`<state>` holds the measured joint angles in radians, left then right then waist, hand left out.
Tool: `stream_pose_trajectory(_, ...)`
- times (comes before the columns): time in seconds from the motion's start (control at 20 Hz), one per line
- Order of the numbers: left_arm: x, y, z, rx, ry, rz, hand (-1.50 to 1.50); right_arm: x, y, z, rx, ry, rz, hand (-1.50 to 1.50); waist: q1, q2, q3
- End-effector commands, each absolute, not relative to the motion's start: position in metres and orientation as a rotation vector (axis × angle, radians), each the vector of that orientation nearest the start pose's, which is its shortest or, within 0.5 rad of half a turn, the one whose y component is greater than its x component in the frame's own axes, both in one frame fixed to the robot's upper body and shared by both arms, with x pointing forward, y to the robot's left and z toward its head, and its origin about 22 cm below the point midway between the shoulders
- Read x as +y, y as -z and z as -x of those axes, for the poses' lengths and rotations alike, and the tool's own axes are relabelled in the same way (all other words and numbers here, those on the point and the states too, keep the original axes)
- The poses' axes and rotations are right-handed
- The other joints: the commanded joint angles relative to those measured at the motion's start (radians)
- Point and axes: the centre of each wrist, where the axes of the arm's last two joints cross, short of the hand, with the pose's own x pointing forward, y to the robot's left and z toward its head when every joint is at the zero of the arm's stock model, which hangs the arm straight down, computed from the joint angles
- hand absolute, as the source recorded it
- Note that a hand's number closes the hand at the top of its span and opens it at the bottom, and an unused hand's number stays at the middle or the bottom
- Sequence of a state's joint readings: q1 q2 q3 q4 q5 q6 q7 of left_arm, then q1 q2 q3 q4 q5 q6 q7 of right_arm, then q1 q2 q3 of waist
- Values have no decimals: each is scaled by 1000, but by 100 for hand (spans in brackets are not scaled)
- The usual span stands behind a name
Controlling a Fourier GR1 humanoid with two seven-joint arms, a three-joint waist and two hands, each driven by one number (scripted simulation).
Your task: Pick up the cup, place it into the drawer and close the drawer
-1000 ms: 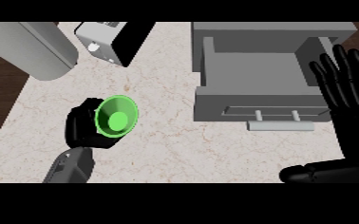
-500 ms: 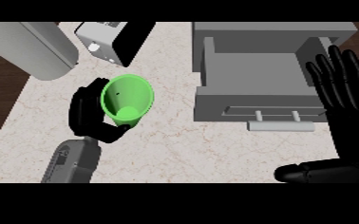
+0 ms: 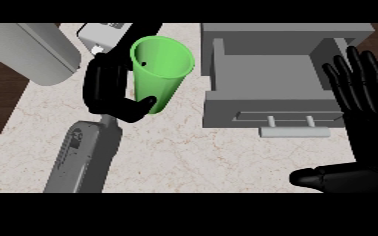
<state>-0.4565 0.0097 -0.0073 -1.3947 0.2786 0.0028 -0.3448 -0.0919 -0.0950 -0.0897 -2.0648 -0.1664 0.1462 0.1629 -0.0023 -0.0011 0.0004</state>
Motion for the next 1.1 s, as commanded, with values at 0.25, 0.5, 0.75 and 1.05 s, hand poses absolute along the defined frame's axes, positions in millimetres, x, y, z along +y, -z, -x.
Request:
stream_pose_trajectory(0.25, 117, -147, -368, -2115, -10, 337, 150, -239, -143, -207, -1987, -141, -129, -150, -12, 1, 0)
stream_pose_trajectory(0.5, 95, -175, -390, -2109, 29, 317, 150, -257, -137, -227, -1987, -115, -139, -150, -13, 3, 0)
stream_pose_trajectory(0.75, 75, -178, -402, -2048, 90, 302, 150, -253, -124, -211, -1972, -148, -138, -150, -18, 3, 0)
stream_pose_trajectory(1.05, 48, -170, -404, -2035, 108, 265, 150, -246, -132, -226, -1983, -141, -140, -150, -17, 3, 0)
